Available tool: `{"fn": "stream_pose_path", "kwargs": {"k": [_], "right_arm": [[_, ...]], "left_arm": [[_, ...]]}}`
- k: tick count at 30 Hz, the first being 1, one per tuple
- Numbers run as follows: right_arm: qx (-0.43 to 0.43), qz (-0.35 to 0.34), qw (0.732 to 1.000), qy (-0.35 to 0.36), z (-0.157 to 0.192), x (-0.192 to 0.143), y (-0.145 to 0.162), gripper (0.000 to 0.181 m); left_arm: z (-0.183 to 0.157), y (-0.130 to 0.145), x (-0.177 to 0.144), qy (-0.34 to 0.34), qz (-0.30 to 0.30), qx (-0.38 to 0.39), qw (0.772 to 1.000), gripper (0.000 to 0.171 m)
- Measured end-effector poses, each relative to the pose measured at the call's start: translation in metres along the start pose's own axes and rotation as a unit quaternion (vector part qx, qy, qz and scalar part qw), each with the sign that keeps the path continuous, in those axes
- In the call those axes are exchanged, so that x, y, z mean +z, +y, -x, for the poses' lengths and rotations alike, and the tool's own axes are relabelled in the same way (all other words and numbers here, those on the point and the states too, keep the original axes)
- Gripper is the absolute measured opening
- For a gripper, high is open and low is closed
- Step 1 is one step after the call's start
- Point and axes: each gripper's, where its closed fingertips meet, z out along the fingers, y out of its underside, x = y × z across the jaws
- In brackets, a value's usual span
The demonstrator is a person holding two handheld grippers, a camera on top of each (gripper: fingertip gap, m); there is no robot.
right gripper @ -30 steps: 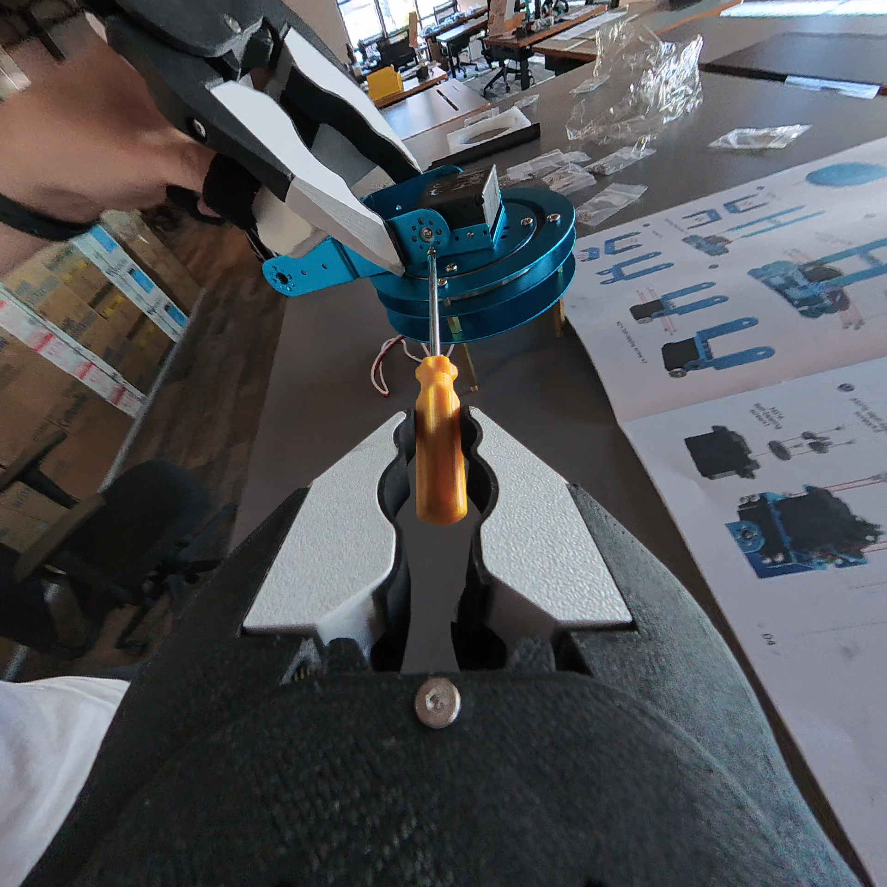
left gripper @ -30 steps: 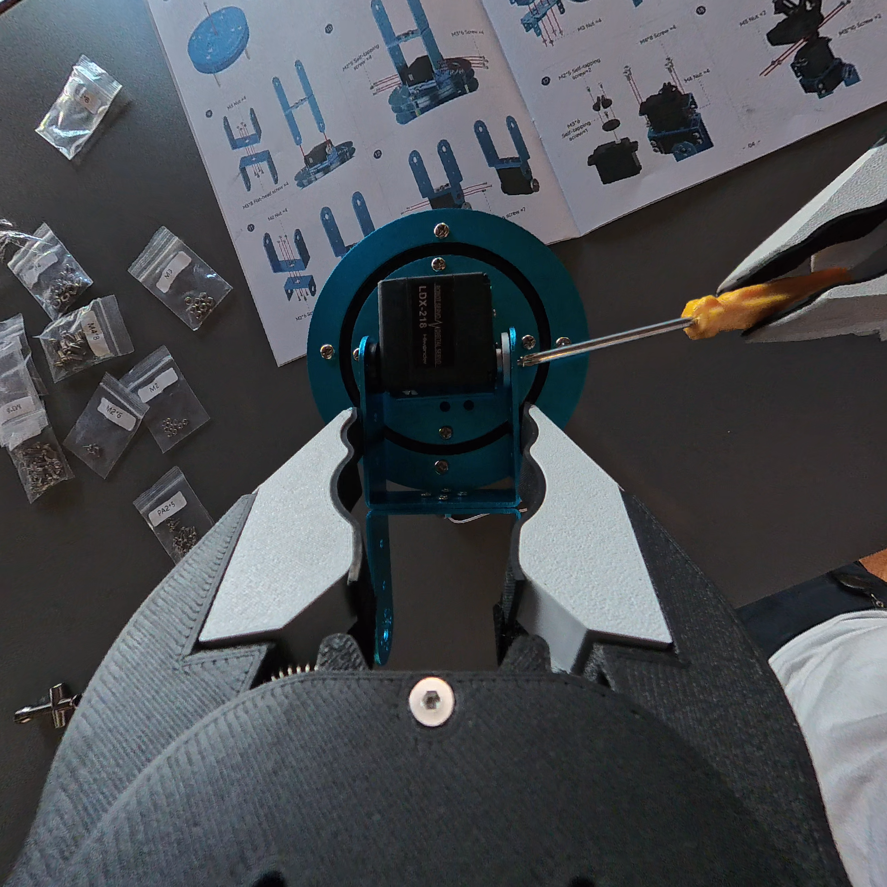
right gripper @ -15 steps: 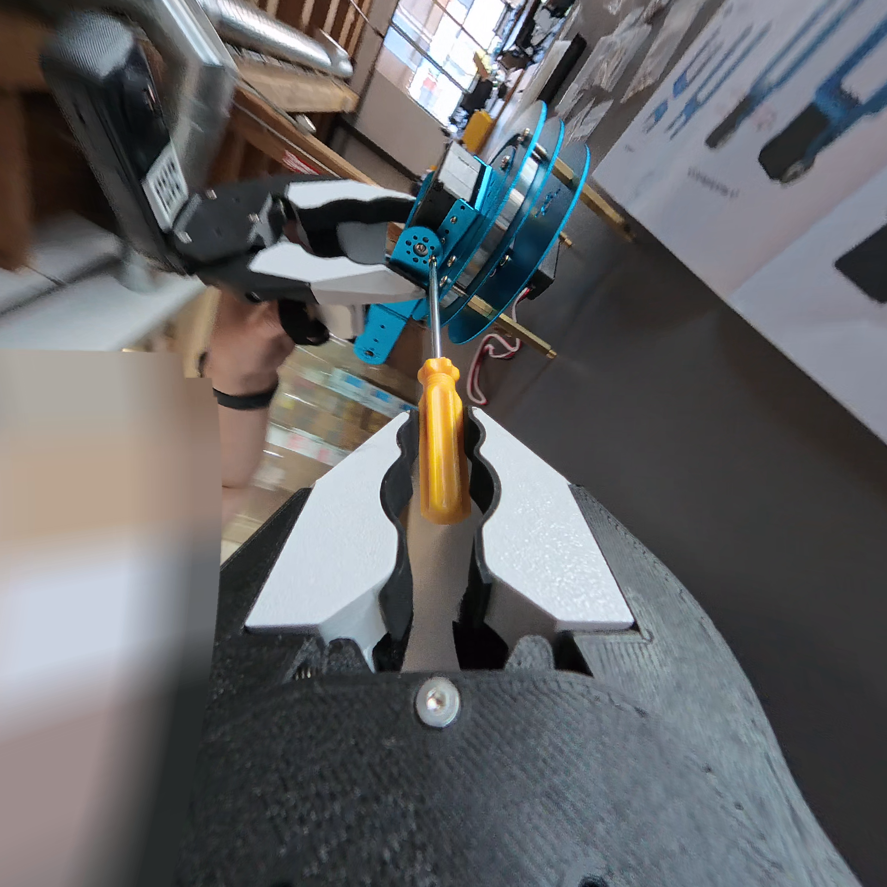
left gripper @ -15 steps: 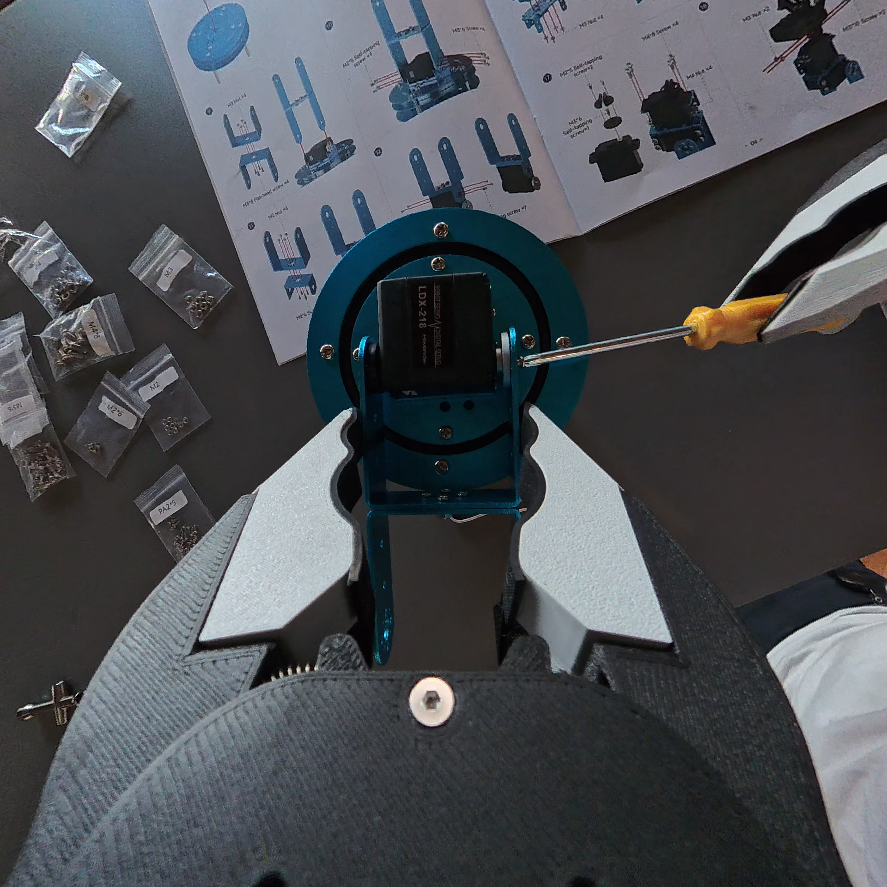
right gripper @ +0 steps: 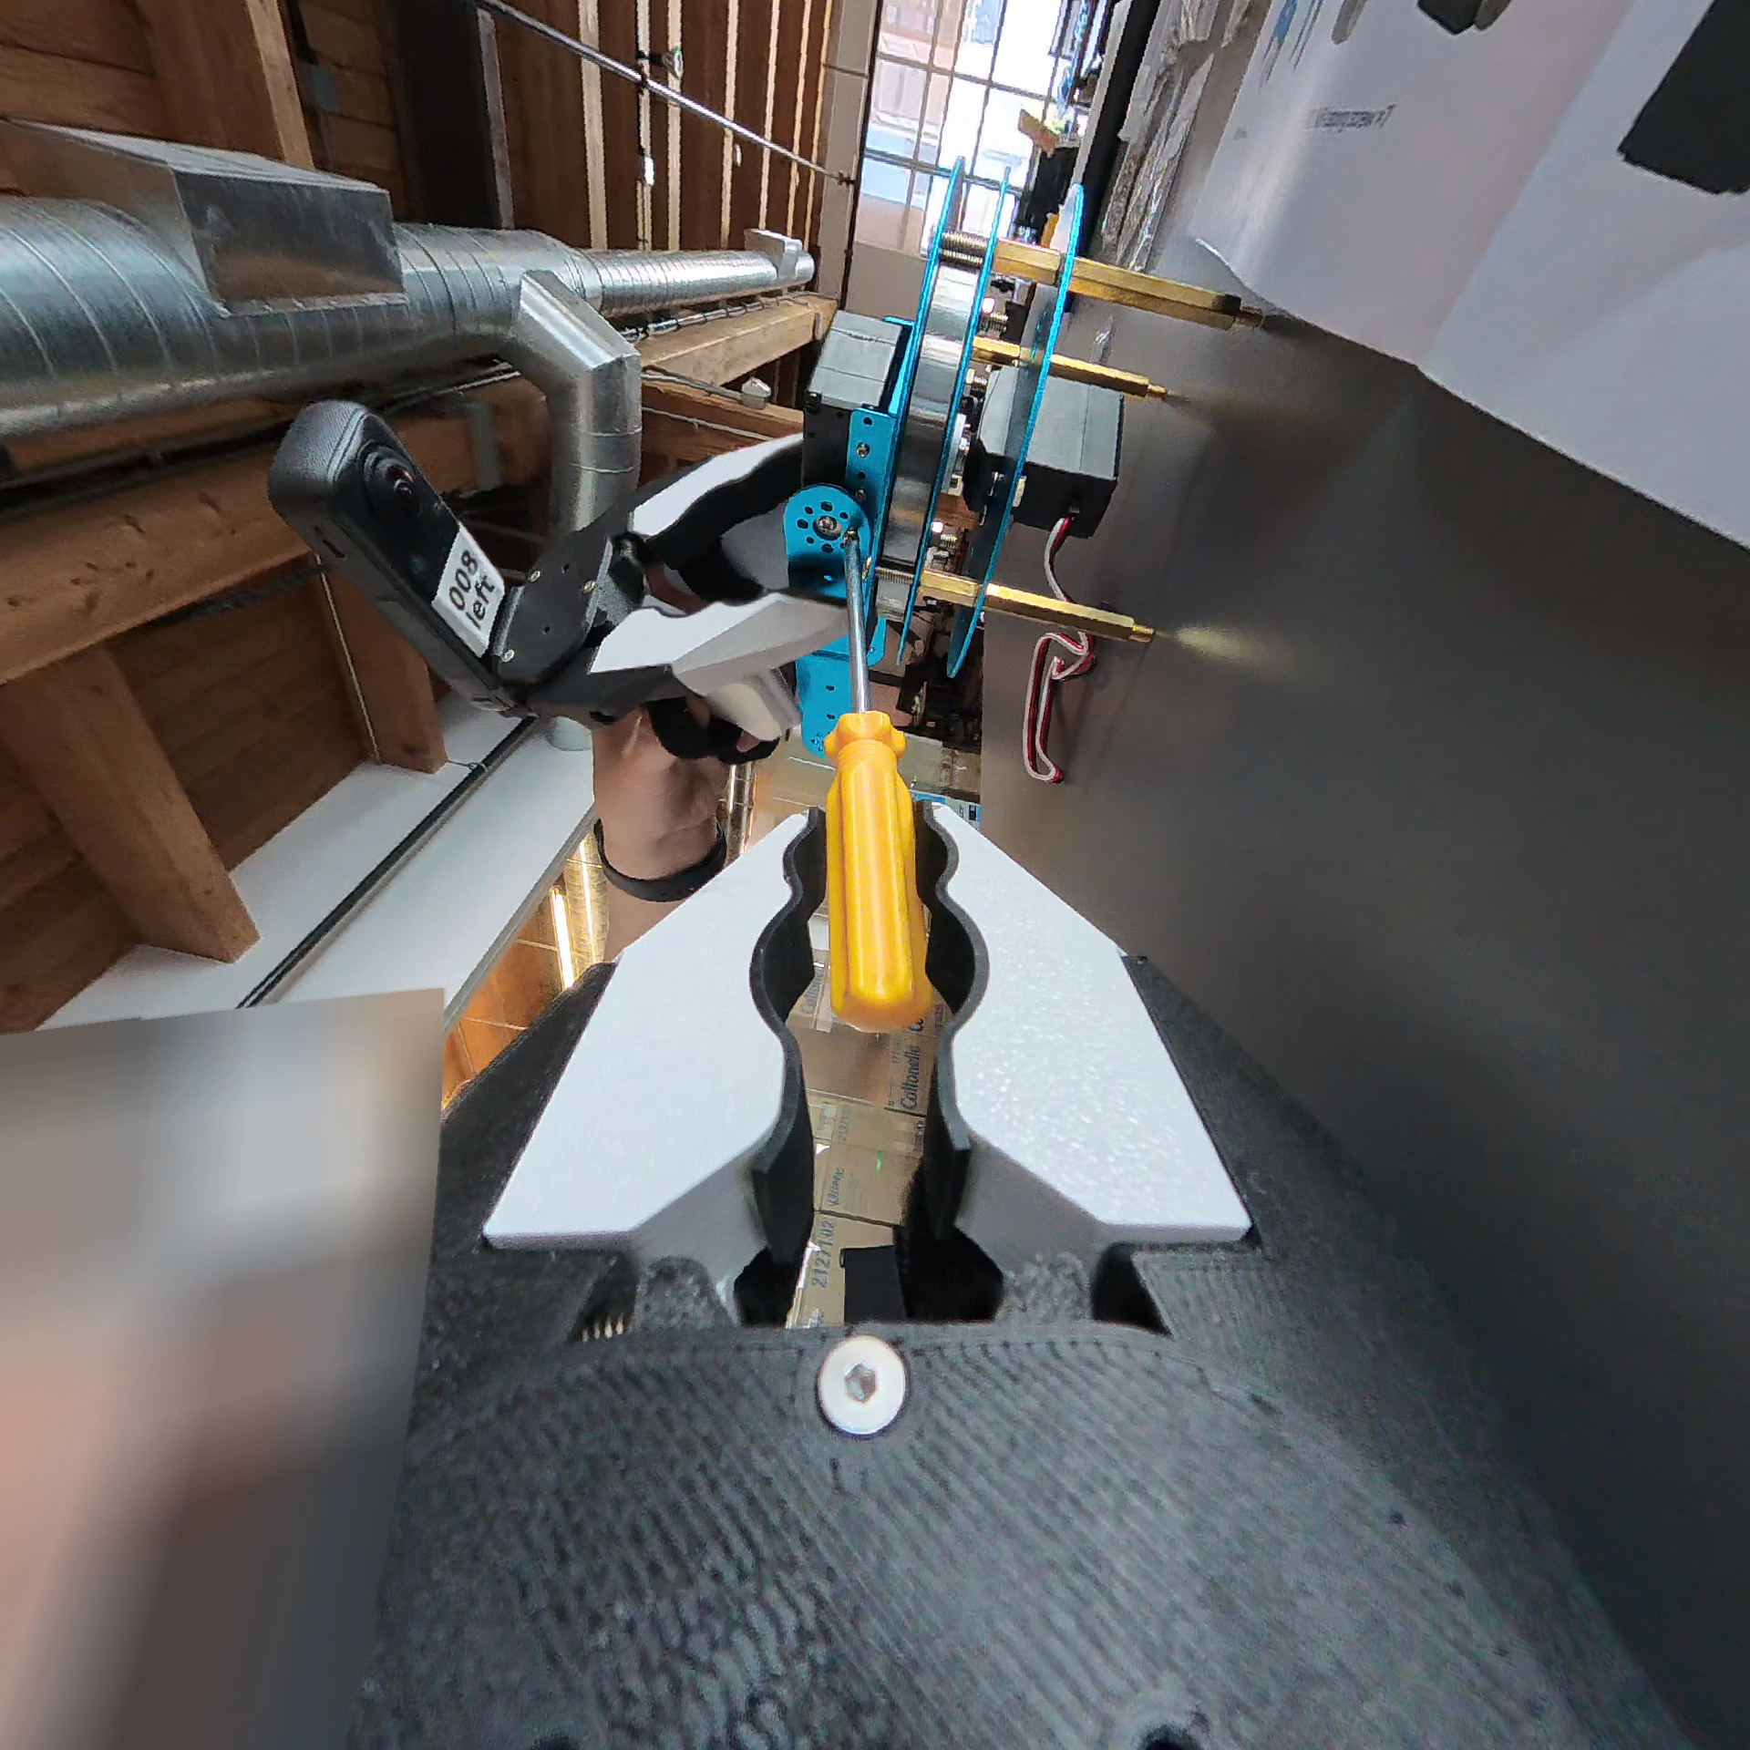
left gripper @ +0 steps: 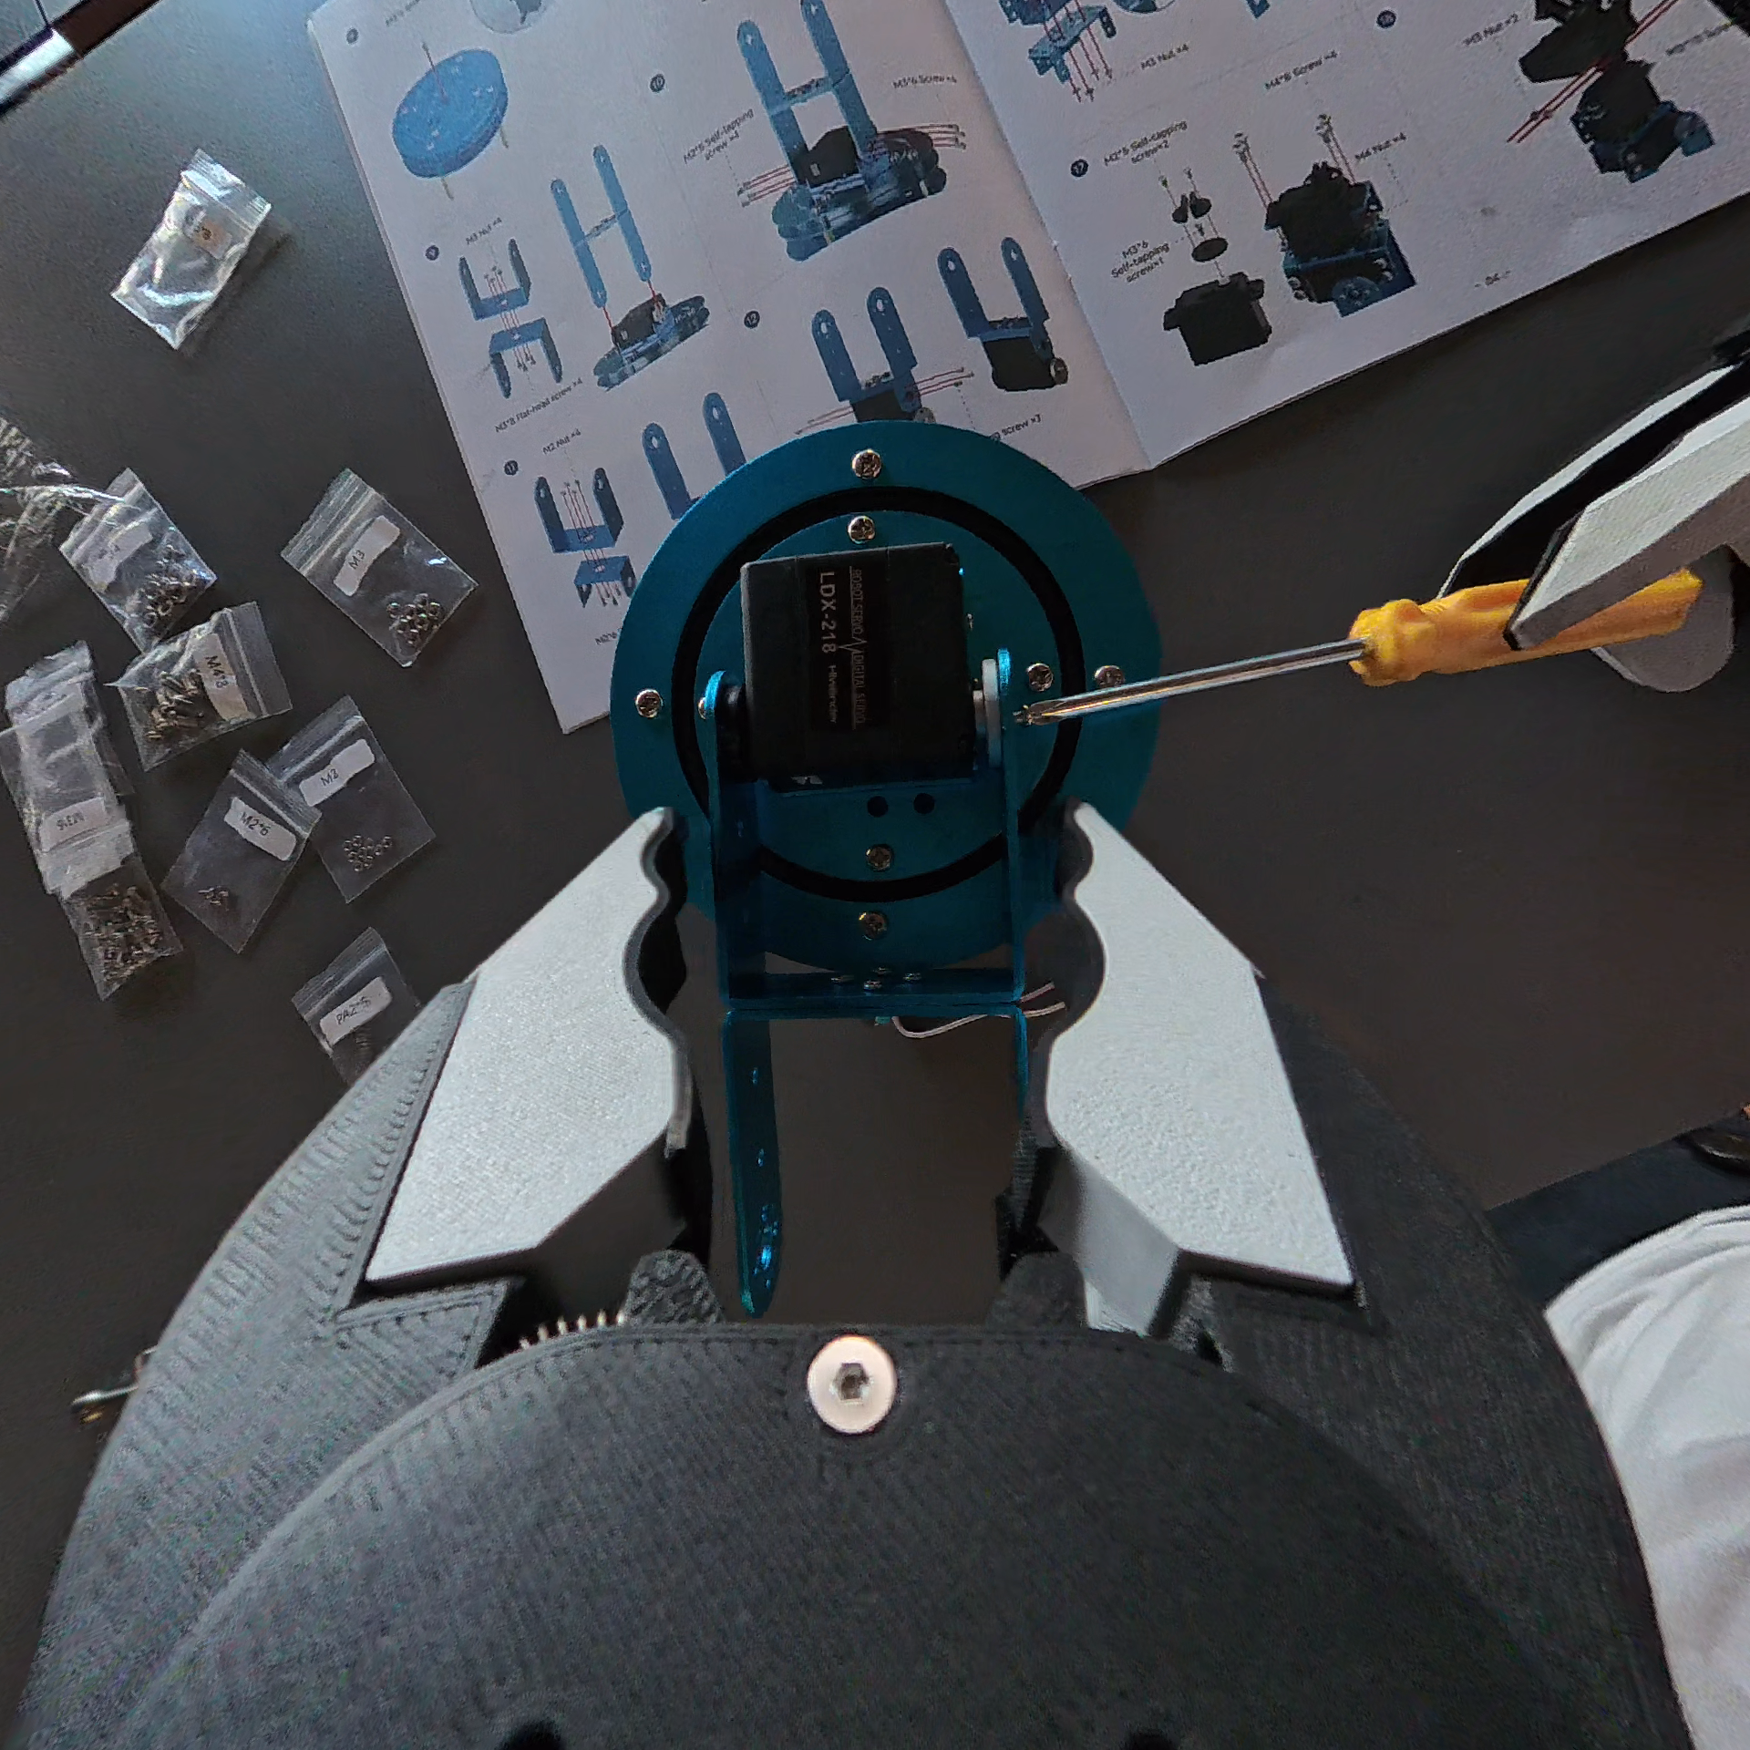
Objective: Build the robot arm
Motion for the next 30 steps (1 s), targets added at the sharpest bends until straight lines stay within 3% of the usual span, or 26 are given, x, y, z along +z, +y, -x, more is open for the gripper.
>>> {"fn": "stream_pose_path", "kwargs": {"k": [3,6,8,12,17,23,30], "right_arm": [[0.002,0.0,1.0,-0.001,0.0,0.0,-0.001,0.017],[0.009,0.0,1.0,-0.004,0.0,0.0,0.0,0.017],[0.012,0.002,1.0,-0.005,0.0,0.0,0.0,0.017],[0.011,0.004,1.0,-0.004,0.0,0.0,0.0,0.017],[0.014,0.002,1.0,-0.005,0.0,-0.001,-0.002,0.017],[0.015,0.0,1.0,-0.005,0.0,-0.001,-0.004,0.017],[0.016,0.002,1.0,-0.005,0.0,0.0,-0.004,0.017]], "left_arm": [[0.005,-0.003,-0.009,-0.057,-0.016,0.057,0.997,0.094],[-0.003,-0.019,-0.027,-0.121,-0.064,0.166,0.977,0.094],[-0.022,-0.03,-0.036,-0.145,-0.101,0.257,0.95,0.083],[-0.078,-0.028,-0.021,-0.093,-0.119,0.402,0.903,0.072],[-0.098,-0.03,-0.002,-0.131,-0.126,0.565,0.805,0.042],[-0.105,-0.031,0.013,-0.141,-0.114,0.629,0.756,0.036],[-0.105,-0.027,0.025,-0.14,-0.085,0.667,0.727,0.024]]}}
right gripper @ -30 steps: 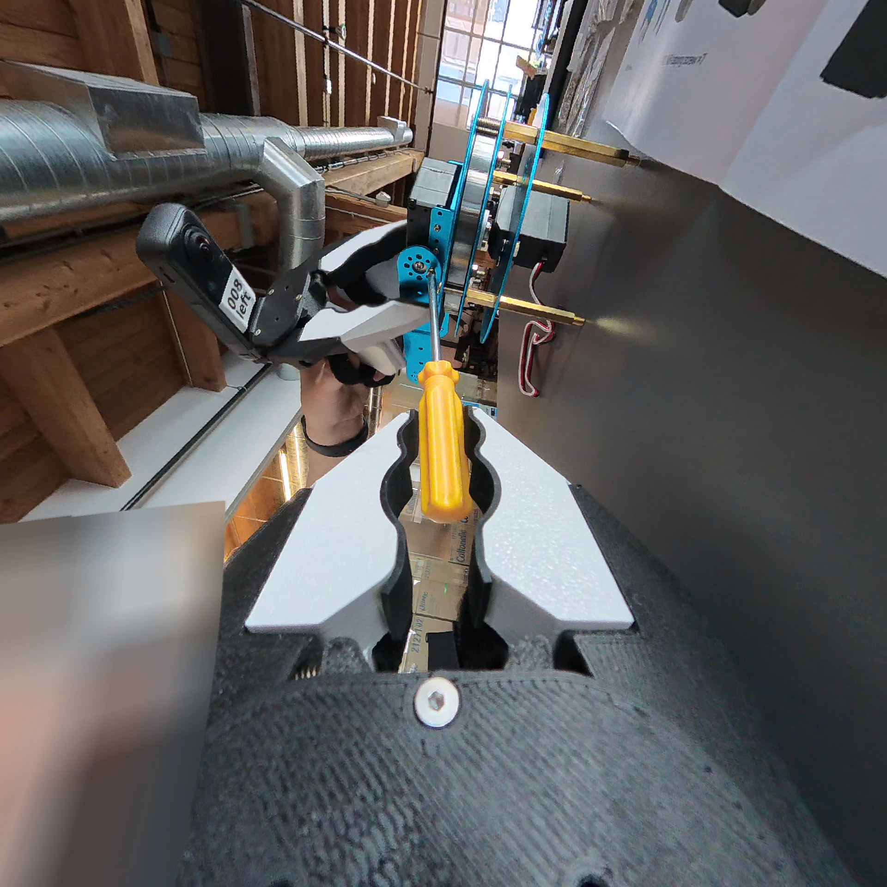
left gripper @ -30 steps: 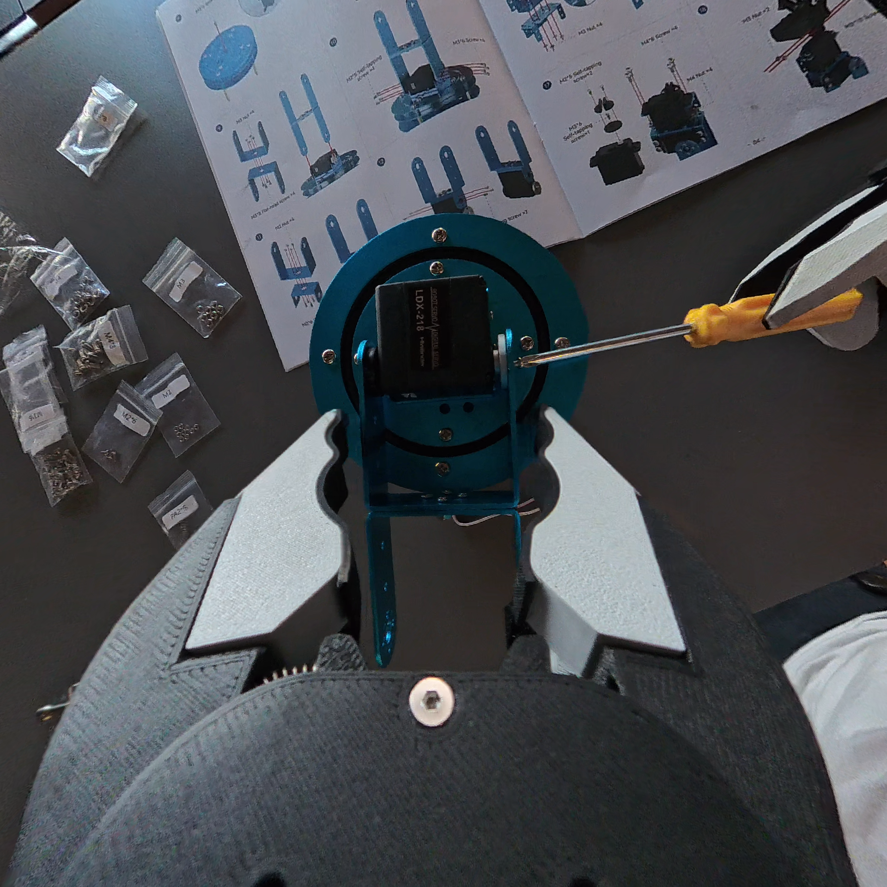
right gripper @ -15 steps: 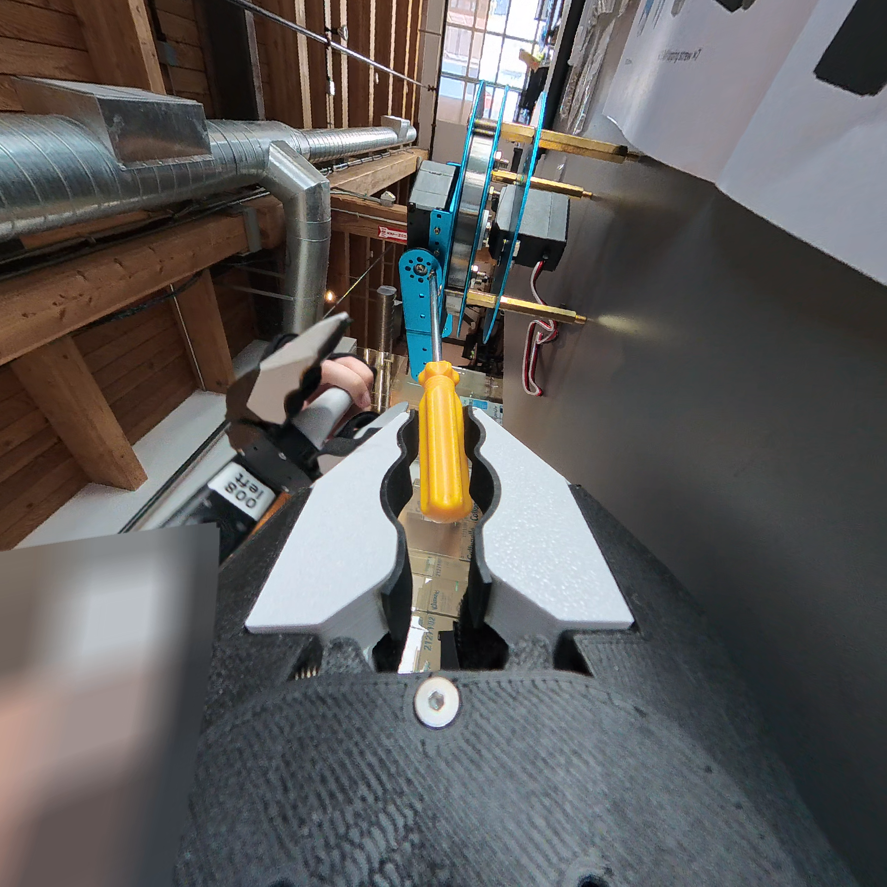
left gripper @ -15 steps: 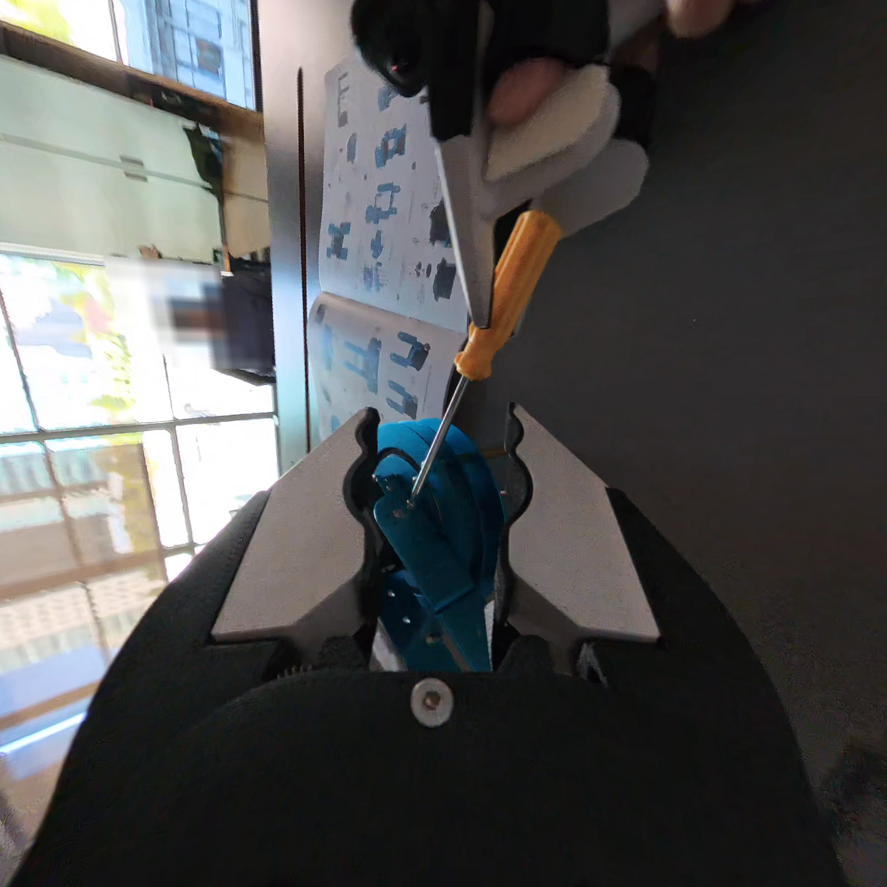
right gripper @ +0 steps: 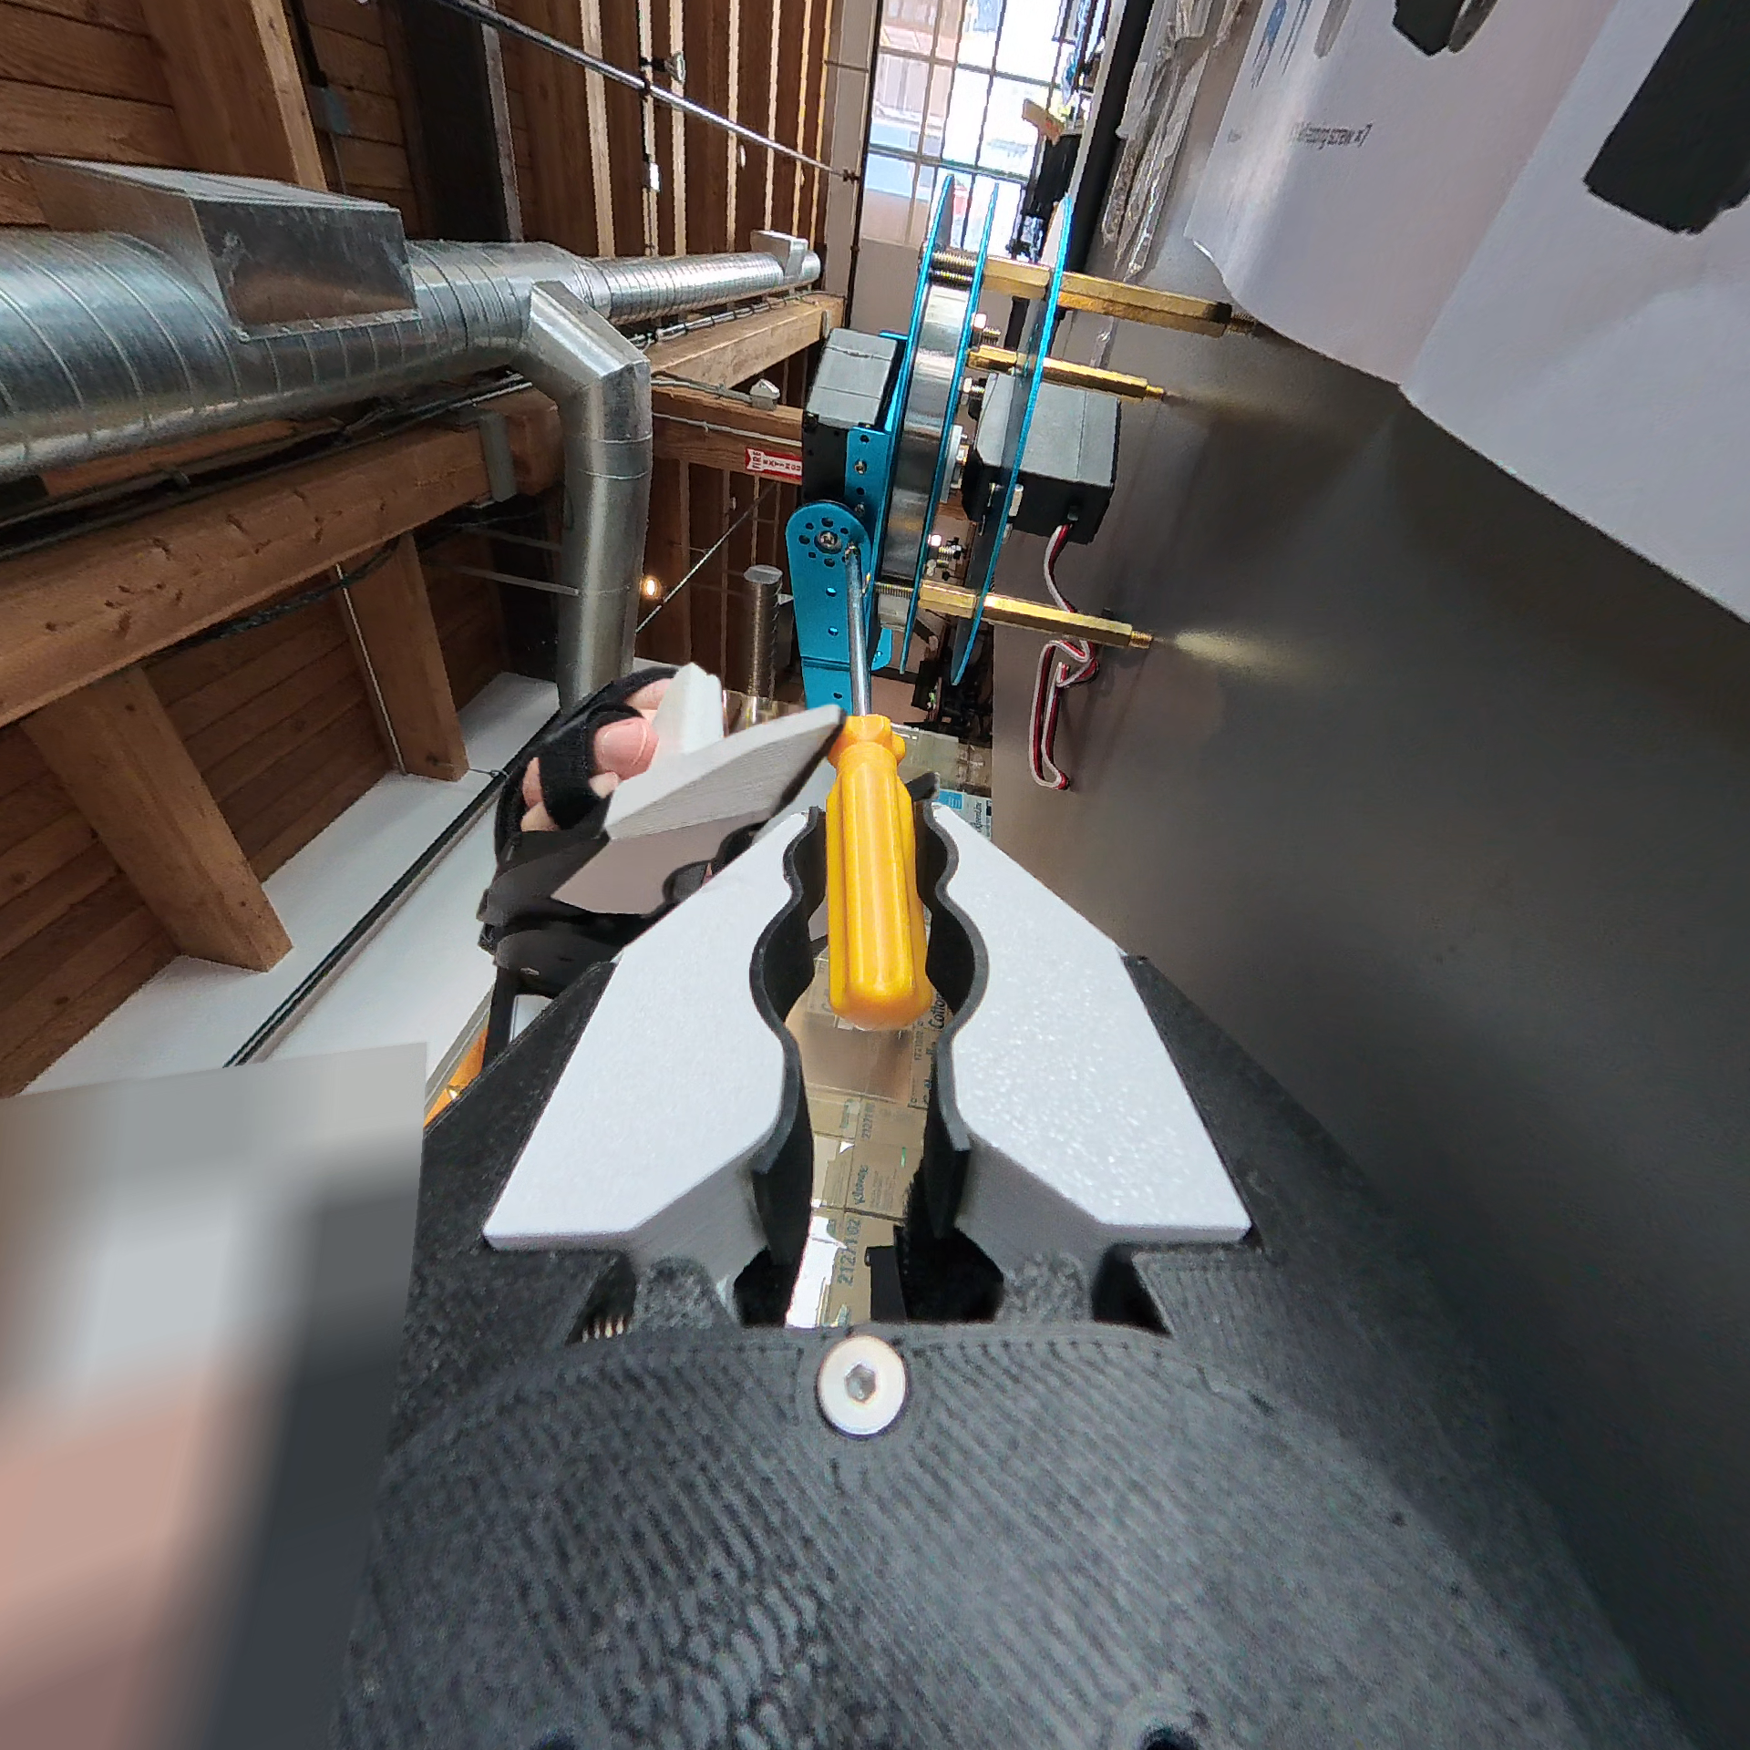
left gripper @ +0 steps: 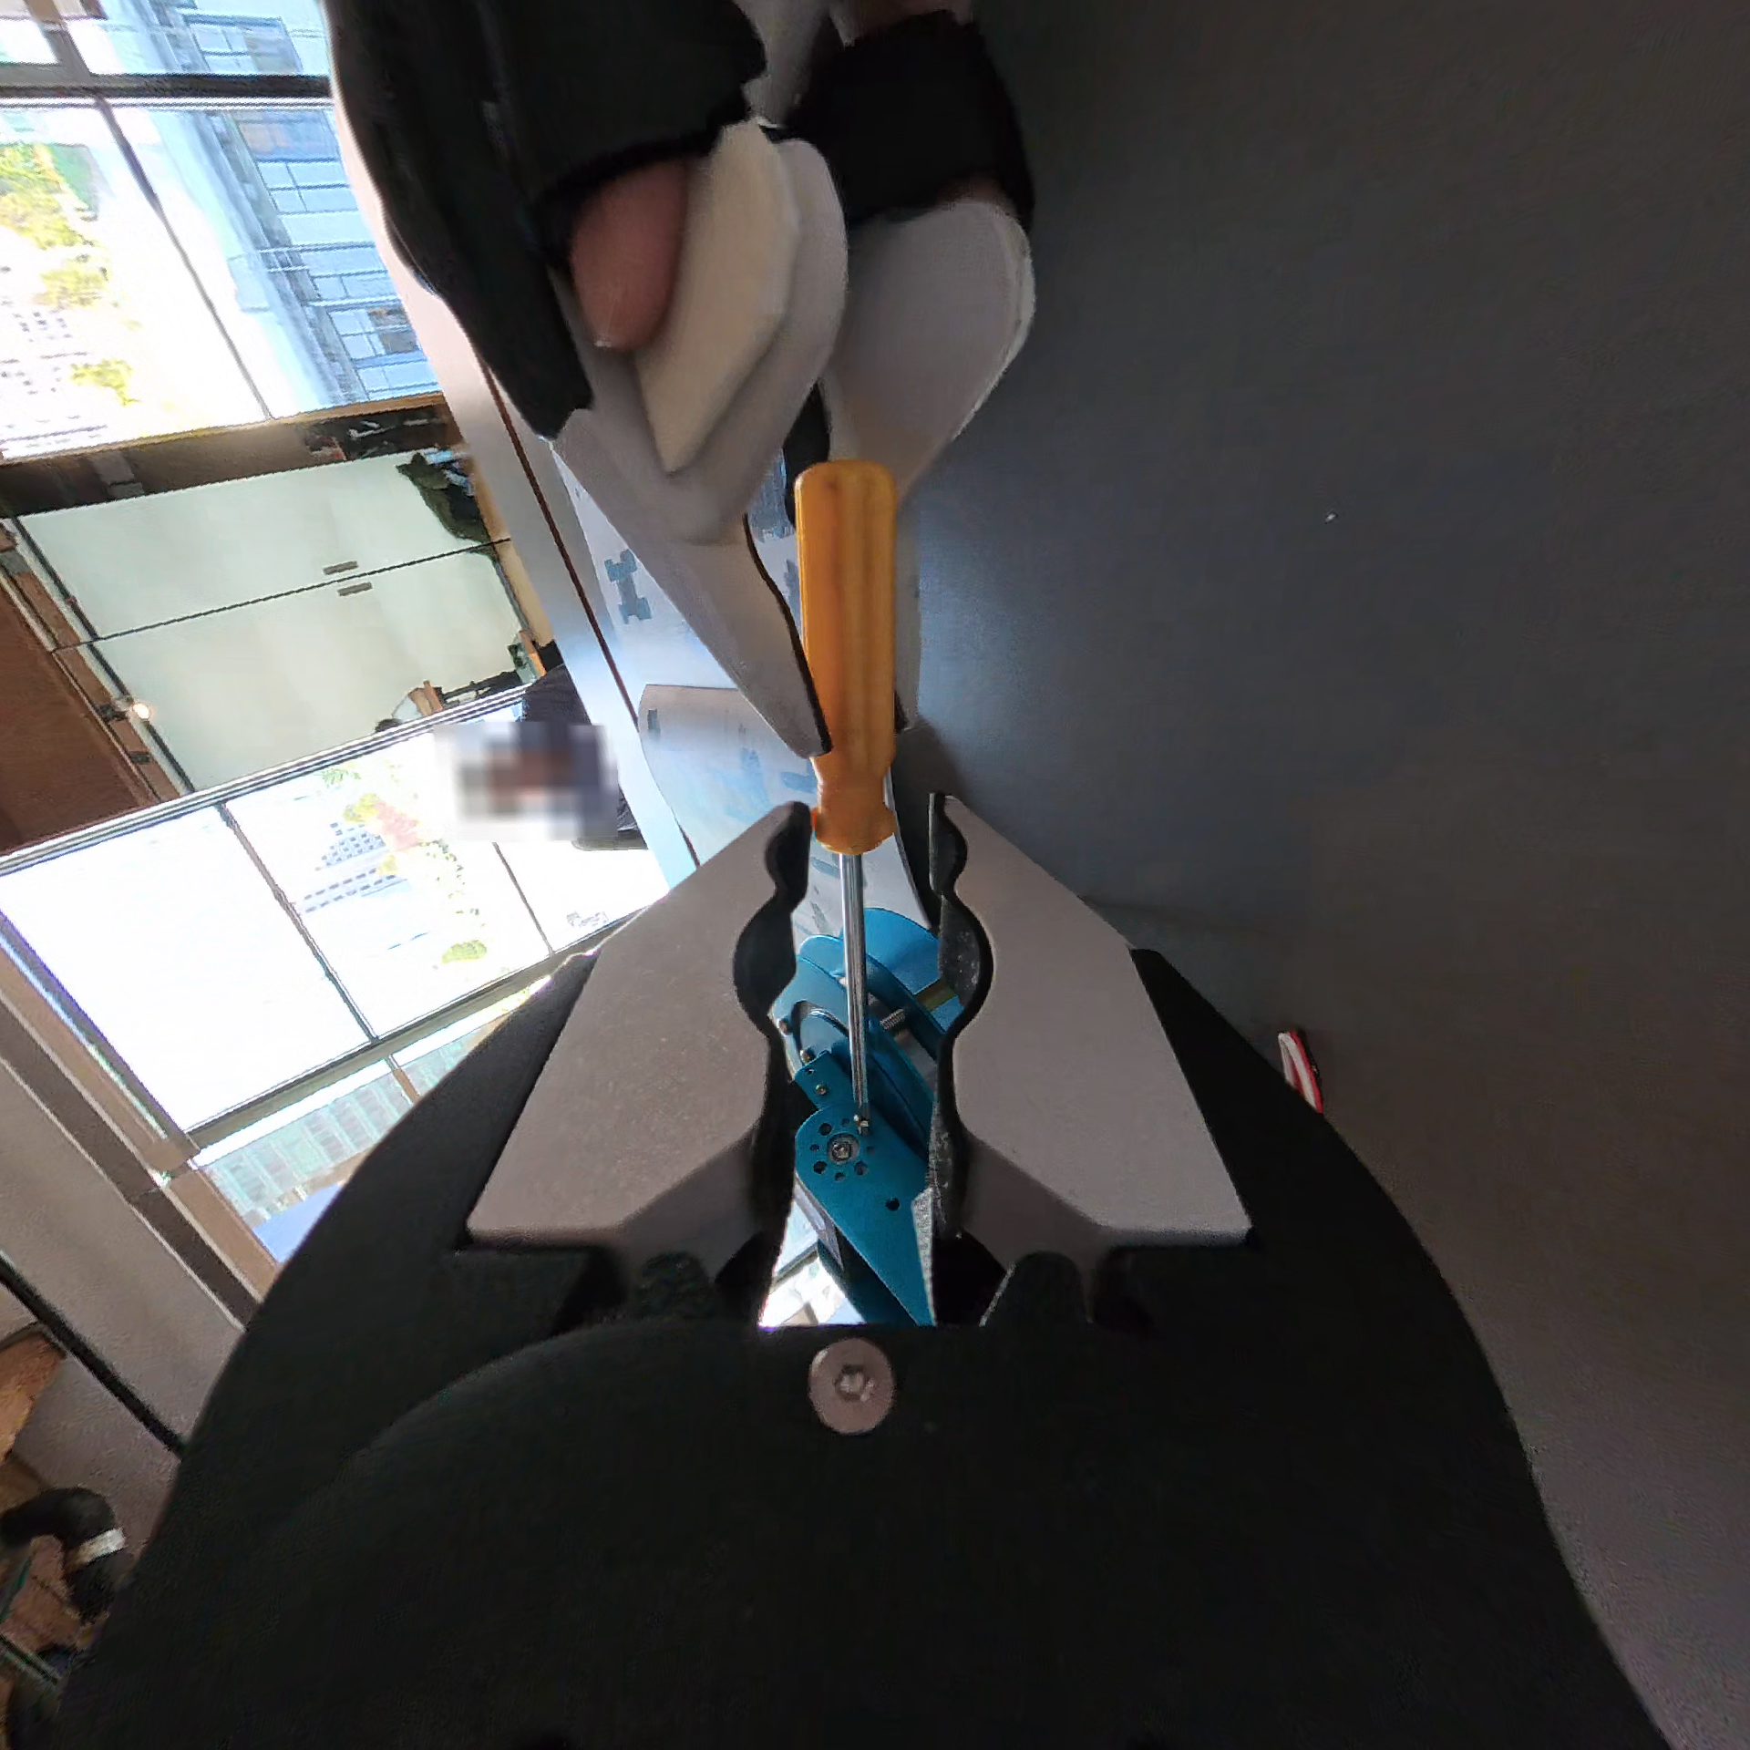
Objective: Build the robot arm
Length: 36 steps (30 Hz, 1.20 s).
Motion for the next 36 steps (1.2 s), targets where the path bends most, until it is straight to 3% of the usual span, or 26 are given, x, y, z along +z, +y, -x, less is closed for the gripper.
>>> {"fn": "stream_pose_path", "kwargs": {"k": [3,11,15,18,20,21,24,25,26,28,29,31,32,36], "right_arm": [[-0.003,0.0,1.0,0.001,0.0,0.0,0.0,0.017],[-0.076,0.006,0.997,0.03,0.002,0.0,-0.002,0.016],[-0.174,0.01,0.983,0.06,0.008,-0.003,-0.005,0.027],[-0.307,0.007,0.948,0.088,0.019,-0.009,-0.01,0.042],[-0.442,0.006,0.889,0.122,0.025,-0.017,-0.013,0.051],[-0.529,0.002,0.839,0.128,0.031,-0.021,-0.013,0.059],[-0.756,-0.007,0.636,0.157,0.045,-0.03,-0.004,0.077],[-0.798,0.001,0.581,0.159,0.045,-0.03,0.003,0.078],[-0.818,0.007,0.551,0.163,0.042,-0.03,0.008,0.079],[-0.819,0.013,0.545,0.179,0.033,-0.03,0.01,0.076],[-0.829,0.023,0.524,0.191,0.028,-0.03,0.01,0.071],[-0.87,0.042,0.442,0.214,0.023,-0.028,0.01,0.063],[-0.882,0.046,0.413,0.223,0.022,-0.026,0.011,0.054],[-0.892,0.06,0.363,0.263,0.011,-0.022,0.011,0.034]], "left_arm": [[0.004,0.0,0.001,-0.004,0.0,0.004,1.0,0.017],[0.003,0.001,0.001,0.002,-0.002,-0.018,1.0,0.016],[0.003,0.001,0.001,0.007,-0.003,-0.024,1.0,0.016],[0.005,0.0,0.0,0.008,-0.004,-0.028,1.0,0.016],[0.005,0.0,0.0,0.008,-0.007,-0.033,0.999,0.016],[0.005,0.0,0.0,0.008,-0.008,-0.035,0.999,0.016],[0.005,0.0,0.0,0.012,-0.009,-0.034,0.999,0.016],[0.005,0.0,0.0,0.013,-0.008,-0.033,0.999,0.016],[0.005,0.0,0.0,0.014,-0.008,-0.032,0.999,0.016],[0.006,0.0,-0.002,0.012,-0.009,-0.034,0.999,0.016],[0.006,0.0,-0.002,0.011,-0.009,-0.037,0.999,0.016],[0.007,0.0,-0.003,0.011,-0.009,-0.042,0.999,0.016],[0.008,0.0,-0.004,0.01,-0.01,-0.043,0.999,0.016],[0.007,0.0,-0.004,0.009,-0.01,-0.044,0.999,0.016]]}}
